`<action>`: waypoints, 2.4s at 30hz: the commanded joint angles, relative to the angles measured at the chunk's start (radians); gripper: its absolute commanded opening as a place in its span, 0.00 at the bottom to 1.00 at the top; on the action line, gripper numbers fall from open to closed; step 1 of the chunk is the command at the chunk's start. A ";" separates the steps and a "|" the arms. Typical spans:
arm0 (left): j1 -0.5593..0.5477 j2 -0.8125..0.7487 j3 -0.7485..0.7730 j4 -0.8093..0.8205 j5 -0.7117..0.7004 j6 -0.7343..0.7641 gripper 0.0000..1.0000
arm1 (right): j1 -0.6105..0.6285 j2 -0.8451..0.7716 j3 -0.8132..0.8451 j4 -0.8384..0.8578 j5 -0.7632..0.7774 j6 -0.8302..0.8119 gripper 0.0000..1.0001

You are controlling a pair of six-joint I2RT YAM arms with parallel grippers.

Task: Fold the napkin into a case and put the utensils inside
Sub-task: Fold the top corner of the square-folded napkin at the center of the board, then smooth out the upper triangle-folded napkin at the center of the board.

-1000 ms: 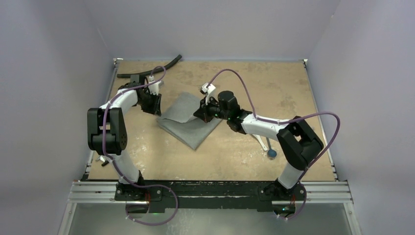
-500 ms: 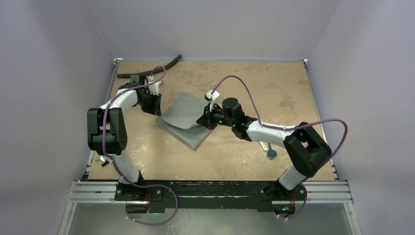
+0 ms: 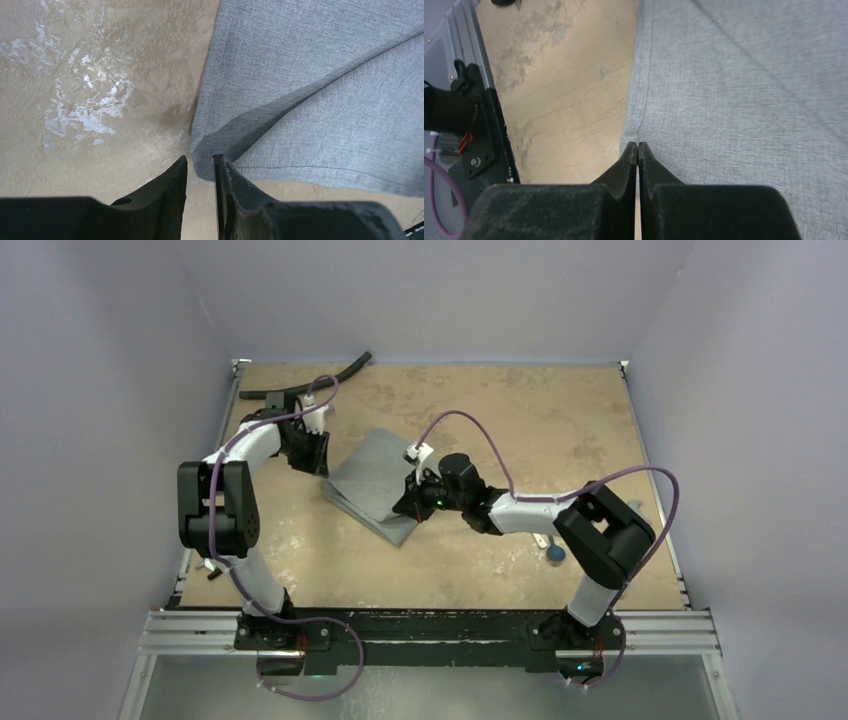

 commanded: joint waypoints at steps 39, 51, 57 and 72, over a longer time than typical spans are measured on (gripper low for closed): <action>-0.011 -0.063 0.162 -0.081 0.048 0.005 0.27 | 0.036 -0.094 0.011 -0.217 -0.088 -0.046 0.50; -0.186 -0.061 0.095 -0.018 0.091 -0.015 0.25 | -0.279 0.128 0.198 -0.192 -0.256 0.236 0.04; -0.185 -0.048 0.027 -0.001 0.059 0.035 0.21 | -0.323 0.238 0.212 -0.146 -0.283 0.294 0.00; -0.137 -0.063 -0.071 0.058 -0.066 0.119 0.16 | -0.395 0.346 0.151 -0.006 -0.342 0.302 0.00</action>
